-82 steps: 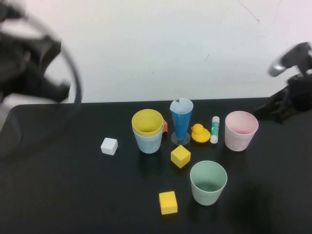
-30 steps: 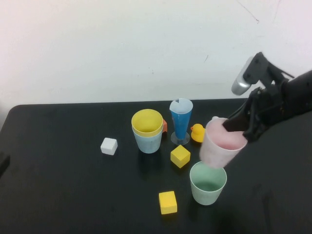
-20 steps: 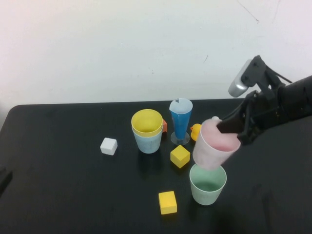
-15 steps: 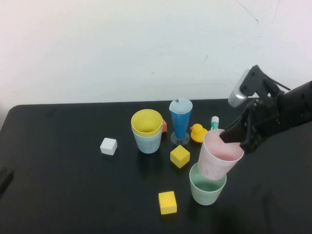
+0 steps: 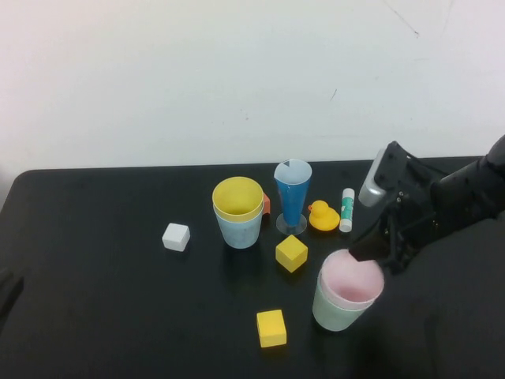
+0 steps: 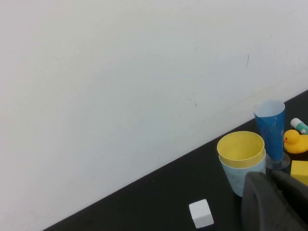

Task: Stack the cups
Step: Place the pink cup on the green cup, then pick up the green cup, then place the green cup on the yellow cup

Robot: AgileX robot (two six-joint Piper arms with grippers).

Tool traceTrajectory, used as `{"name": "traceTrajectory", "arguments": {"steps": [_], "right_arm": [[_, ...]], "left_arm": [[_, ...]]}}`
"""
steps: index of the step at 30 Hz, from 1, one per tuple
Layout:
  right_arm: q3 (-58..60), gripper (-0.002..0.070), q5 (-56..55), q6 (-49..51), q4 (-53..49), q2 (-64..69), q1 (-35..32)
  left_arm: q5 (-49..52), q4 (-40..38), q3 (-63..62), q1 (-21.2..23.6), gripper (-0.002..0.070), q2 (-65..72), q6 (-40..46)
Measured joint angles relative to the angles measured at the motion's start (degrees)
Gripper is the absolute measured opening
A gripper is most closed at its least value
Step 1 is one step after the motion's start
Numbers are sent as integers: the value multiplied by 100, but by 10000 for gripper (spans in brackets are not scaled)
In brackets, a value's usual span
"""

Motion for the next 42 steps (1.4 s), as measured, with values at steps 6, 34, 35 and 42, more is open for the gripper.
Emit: {"name": "traceTrajectory", "arguments": {"steps": [6,34,35,42], "right_arm": [[0,330,-11,-10,344,191,0],[-2793,49,-211,1275,293,465,936],[-3180,49,-242,1578,-88,549,1050],[-5340,48,382,3742,-2858,1749,1513]], "left_arm": [[0,0,0,0,1,0,69],[0,-41,0,0,1,0,101],[0,-41,0,0,1,0,101],[118,-65,0,0,1,0,101]]}}
